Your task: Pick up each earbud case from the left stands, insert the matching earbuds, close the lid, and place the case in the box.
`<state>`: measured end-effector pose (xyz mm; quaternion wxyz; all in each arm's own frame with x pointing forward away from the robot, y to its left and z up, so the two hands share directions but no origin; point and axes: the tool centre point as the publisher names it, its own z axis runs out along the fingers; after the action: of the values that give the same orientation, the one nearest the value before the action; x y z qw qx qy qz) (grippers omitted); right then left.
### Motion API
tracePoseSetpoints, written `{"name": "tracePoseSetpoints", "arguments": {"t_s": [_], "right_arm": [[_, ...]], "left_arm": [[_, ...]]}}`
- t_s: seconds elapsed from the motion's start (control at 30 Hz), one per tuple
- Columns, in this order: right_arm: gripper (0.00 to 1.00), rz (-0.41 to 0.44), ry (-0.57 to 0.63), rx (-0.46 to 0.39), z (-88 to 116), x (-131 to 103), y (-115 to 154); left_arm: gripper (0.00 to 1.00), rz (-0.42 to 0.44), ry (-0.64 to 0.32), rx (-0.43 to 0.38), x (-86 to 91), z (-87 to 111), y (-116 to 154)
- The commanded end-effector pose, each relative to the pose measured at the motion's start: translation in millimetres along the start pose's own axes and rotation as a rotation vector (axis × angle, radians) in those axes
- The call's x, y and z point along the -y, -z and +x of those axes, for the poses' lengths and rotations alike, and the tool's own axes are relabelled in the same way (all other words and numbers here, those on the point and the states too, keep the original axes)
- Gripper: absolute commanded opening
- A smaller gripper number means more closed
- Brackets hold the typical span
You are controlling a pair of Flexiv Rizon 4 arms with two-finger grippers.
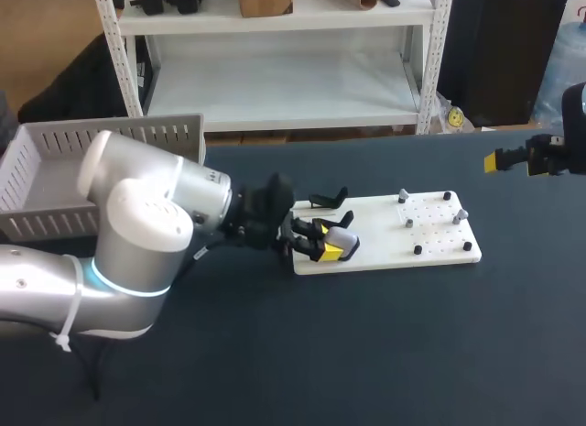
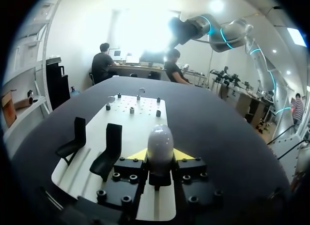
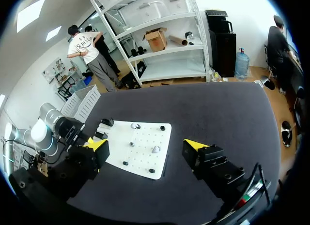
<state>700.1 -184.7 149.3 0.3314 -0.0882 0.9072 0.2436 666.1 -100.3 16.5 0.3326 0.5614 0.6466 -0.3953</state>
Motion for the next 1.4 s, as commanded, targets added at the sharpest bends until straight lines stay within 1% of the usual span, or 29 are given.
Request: {"name": "tracePoseSetpoints", "arguments": {"t_s": [0.03, 0.17, 0.4, 0.53, 0.7, 0.9, 1.0, 1.1, 1.17, 1.37, 1.4], "right_arm": [[1.00, -0.001, 0.000, -0.002, -0.4, 0.4, 0.1], [1.00, -0.001, 0.000, -0.002, -0.4, 0.4, 0.1], [1.00, -0.001, 0.000, -0.002, -0.4, 0.4, 0.1], [1.00, -0.001, 0.000, -0.002, -0.4, 0.4, 0.1], [1.00, -0.001, 0.000, -0.002, -0.4, 0.4, 0.1], [1.00, -0.001, 0.000, -0.002, -0.4, 0.4, 0.1], [1.00, -0.028, 0.053, -0.002, 7.0, -19.8, -4.5], [1.00, -0.011, 0.085, -0.029, 14.5, -40.7, -8.2], [1.00, -0.016, 0.099, -0.039, 19.3, -51.0, -10.7], [1.00, -0.069, 0.159, -0.126, 38.2, -89.8, -29.7], [1.00, -0.080, 0.159, -0.129, 41.2, -94.6, -32.3]], "left_arm": [[0.00, -0.004, -0.004, 0.018, 2.4, -0.7, 6.1], [0.00, -0.023, -0.028, 0.018, 2.8, -9.5, 12.3], [0.00, -0.062, -0.061, 0.058, 7.2, -29.7, 29.4], [0.00, -0.086, -0.076, 0.072, 5.9, -42.4, 38.5], [0.00, -0.109, -0.089, 0.074, 2.6, -53.9, 41.5], [0.00, -0.120, -0.081, 0.089, -2.3, -60.4, 41.6], [0.00, -0.124, -0.077, 0.088, -5.9, -62.0, 40.1], [0.00, -0.134, -0.067, 0.088, -9.8, -63.4, 38.5], [0.00, -0.136, -0.064, 0.089, -11.5, -65.0, 37.0], [0.00, -0.137, -0.083, 0.066, -15.2, -72.7, 26.3], [0.00, -0.132, -0.085, 0.064, -16.3, -73.9, 24.3]]}}
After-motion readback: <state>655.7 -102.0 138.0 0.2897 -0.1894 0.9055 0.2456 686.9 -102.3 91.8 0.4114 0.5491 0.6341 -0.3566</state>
